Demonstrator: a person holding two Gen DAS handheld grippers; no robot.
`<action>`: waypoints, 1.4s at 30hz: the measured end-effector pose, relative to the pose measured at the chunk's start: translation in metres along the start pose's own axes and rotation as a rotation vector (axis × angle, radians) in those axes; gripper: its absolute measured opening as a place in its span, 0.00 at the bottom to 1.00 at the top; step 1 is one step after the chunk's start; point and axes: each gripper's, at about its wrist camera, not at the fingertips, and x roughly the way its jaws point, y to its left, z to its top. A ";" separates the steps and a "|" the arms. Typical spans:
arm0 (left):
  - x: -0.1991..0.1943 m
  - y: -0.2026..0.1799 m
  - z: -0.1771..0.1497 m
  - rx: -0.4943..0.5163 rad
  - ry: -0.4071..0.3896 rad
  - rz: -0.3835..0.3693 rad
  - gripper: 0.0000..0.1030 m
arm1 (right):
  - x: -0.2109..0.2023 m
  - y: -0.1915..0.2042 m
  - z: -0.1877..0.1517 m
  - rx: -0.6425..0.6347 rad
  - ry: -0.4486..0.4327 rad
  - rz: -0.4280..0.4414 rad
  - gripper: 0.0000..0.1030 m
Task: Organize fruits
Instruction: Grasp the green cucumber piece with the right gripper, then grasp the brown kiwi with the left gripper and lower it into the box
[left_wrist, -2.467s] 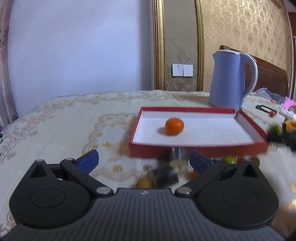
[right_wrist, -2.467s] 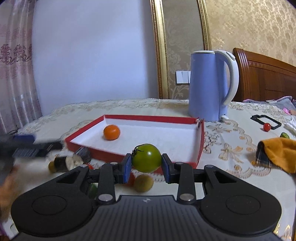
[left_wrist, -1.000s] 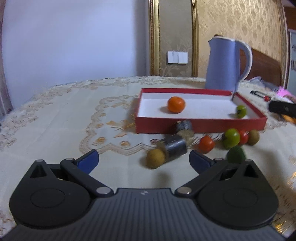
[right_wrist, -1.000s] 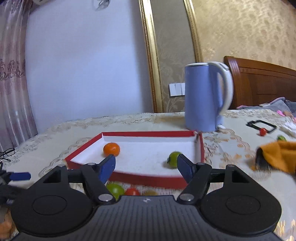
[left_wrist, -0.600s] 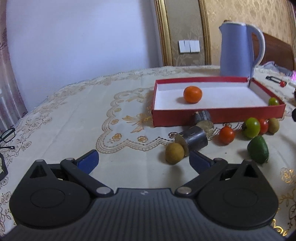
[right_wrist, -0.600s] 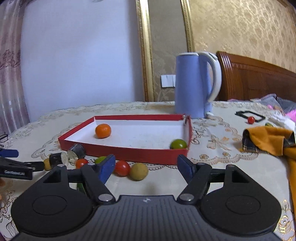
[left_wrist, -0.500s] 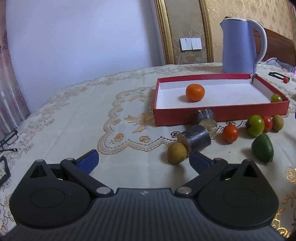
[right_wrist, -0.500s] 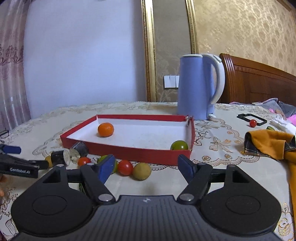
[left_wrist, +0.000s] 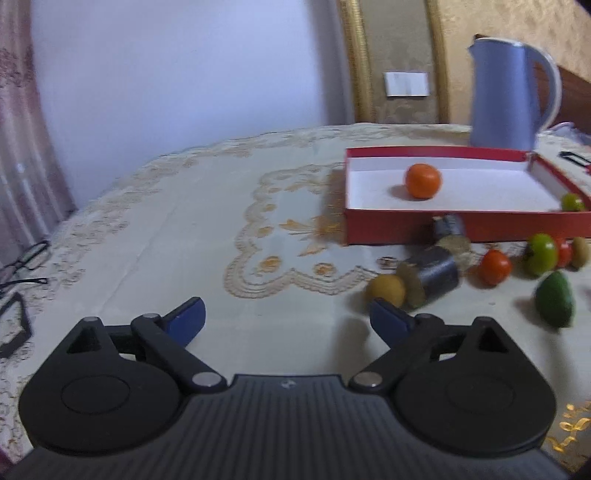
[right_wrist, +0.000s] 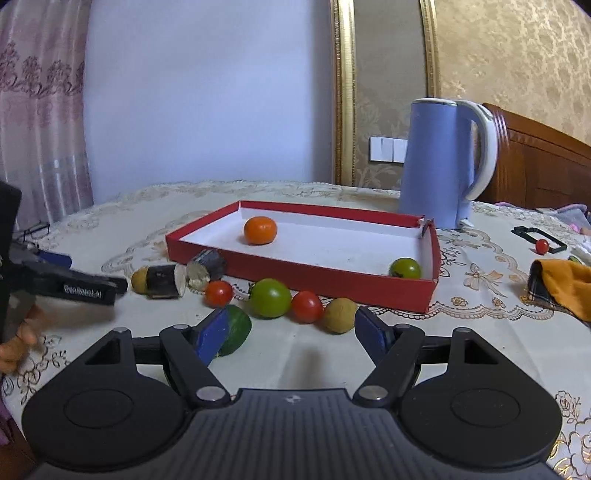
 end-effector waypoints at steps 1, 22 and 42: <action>-0.001 -0.002 0.000 0.008 0.000 -0.004 0.93 | 0.000 0.001 0.000 -0.008 0.004 0.000 0.73; -0.008 -0.004 -0.008 0.010 -0.052 -0.015 1.00 | 0.048 0.044 0.004 -0.051 0.157 0.041 0.28; -0.010 -0.024 -0.001 0.186 -0.050 -0.137 0.77 | 0.014 0.012 0.004 -0.009 0.078 0.036 0.27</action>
